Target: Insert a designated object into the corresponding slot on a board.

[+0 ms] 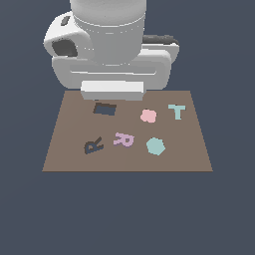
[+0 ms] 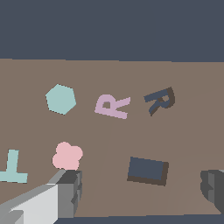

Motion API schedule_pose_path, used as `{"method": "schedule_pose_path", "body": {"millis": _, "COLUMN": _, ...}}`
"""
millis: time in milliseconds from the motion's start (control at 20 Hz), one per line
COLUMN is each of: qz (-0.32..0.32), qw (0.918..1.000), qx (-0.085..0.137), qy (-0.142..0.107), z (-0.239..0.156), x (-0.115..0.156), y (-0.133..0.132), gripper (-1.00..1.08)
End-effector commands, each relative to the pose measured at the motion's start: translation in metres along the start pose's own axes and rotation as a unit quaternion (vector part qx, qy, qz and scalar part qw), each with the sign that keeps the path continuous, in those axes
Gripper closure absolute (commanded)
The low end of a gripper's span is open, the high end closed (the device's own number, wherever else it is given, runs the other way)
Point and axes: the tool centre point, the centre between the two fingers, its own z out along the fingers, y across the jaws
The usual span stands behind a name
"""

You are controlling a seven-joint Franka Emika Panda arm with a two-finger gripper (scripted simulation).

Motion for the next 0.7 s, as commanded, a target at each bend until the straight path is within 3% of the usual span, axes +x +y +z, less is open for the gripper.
{"method": "schedule_pose_path", "body": {"millis": 0, "qz": 0.0, "qw": 1.0, "qx": 0.0, "qy": 0.0, "z": 0.0, "x": 0.0, "y": 0.0, "gripper": -0.92}}
{"method": "schedule_pose_path", "body": {"millis": 650, "qz": -0.056, "qw": 0.9985, "qx": 0.001, "qy": 0.001, "z": 0.0099, "x": 0.005, "y": 0.0021, "gripper": -0.92}}
